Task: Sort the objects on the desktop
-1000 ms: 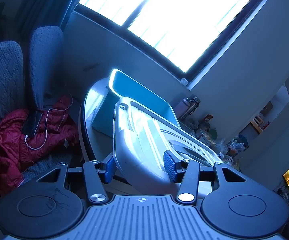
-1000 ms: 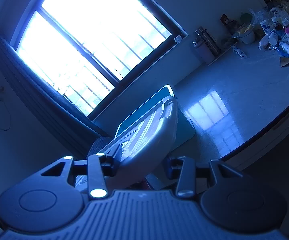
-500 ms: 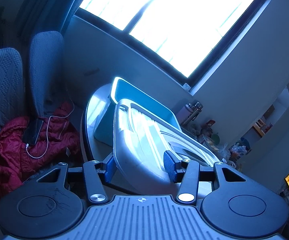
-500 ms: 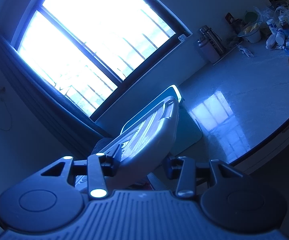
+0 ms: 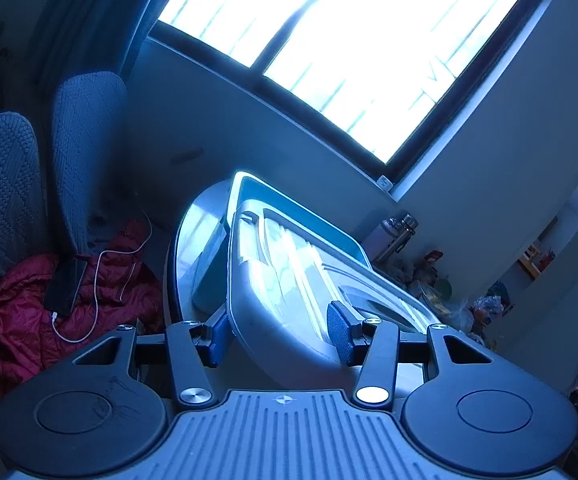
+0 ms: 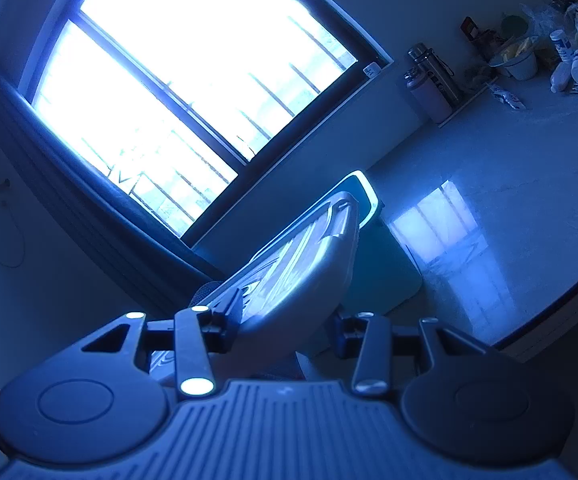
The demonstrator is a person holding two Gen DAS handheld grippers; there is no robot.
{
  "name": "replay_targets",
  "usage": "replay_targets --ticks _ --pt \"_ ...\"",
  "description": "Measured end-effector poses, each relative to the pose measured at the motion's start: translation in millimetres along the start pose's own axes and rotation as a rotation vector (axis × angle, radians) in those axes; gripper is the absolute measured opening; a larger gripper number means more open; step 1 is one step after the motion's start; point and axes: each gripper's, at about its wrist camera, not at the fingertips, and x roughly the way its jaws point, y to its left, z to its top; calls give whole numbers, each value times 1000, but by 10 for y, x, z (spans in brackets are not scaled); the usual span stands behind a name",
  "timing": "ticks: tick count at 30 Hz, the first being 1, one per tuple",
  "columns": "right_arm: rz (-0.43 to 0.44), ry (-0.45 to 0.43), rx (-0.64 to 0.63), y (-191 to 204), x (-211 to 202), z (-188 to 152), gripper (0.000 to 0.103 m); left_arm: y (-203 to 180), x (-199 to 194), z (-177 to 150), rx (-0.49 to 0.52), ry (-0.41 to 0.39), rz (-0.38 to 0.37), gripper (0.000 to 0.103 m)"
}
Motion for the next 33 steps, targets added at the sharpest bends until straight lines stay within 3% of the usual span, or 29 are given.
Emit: replay_targets --ticks 33 --pt "-6 -2 -18 -36 804 542 44 -66 880 613 -12 0 -14 51"
